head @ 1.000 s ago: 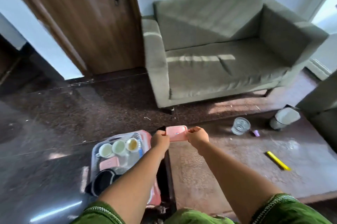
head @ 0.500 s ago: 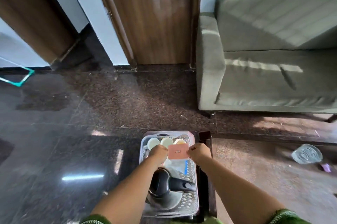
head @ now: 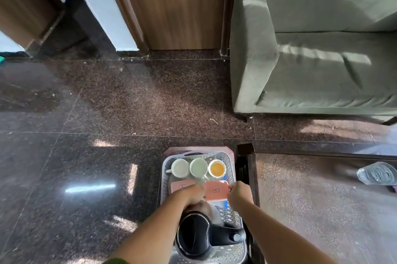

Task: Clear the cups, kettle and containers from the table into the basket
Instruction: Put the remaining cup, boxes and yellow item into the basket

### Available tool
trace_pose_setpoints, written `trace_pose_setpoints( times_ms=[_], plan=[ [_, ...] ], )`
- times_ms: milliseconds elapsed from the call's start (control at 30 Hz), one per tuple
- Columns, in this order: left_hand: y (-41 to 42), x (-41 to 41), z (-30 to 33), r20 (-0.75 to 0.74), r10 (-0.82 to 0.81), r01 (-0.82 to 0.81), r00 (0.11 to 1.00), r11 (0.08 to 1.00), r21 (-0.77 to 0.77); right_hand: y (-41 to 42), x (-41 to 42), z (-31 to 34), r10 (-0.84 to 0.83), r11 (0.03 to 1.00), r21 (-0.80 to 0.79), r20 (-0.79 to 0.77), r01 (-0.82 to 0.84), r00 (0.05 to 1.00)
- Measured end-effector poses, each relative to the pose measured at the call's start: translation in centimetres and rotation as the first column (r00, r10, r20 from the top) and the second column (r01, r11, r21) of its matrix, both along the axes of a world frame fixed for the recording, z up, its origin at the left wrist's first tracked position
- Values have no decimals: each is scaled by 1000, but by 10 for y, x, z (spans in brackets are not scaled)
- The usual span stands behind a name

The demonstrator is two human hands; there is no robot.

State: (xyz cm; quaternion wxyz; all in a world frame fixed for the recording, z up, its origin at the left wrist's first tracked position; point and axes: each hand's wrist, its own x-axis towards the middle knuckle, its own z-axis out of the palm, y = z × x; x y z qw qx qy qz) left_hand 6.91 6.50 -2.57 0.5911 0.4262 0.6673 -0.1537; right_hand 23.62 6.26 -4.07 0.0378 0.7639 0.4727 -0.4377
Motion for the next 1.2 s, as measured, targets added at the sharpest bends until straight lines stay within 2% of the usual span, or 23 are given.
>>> trace_pose_setpoints(
  times_ms=[133,233,333,567,733,800,867,1000,1133,1200],
  plan=[
    [4,0,-19,45,-86,87,995,996,-32,-3,-12,-5,9,1000,16,13,-9,1000],
    [7,2,-19,50,-6,9,999,997,-76,-4,-20,-12,-23,999,26,-22,24,999],
    [8,-1,-23,61,-6,13,998,994,-110,-7,-25,-17,-79,997,13,-39,79,996],
    [5,-2,-17,65,23,-19,998,998,-51,-4,-23,-4,48,999,-11,27,-48,998],
    [3,-5,-6,29,28,-30,999,998,55,-1,-15,16,169,982,63,101,-176,980],
    [2,-4,0,76,93,-99,993,993,70,3,-10,29,168,976,122,99,-179,981],
    [4,1,23,52,176,-181,983,975,126,9,-4,42,163,969,174,83,-175,983],
    [17,17,64,-178,67,-3,982,941,339,13,13,68,139,950,274,43,-146,989],
    [21,48,88,-243,44,71,969,892,446,13,36,91,68,927,369,-2,-62,998],
    [20,72,99,-309,-15,191,951,814,549,9,56,101,0,914,407,-16,6,1000]
  ],
)
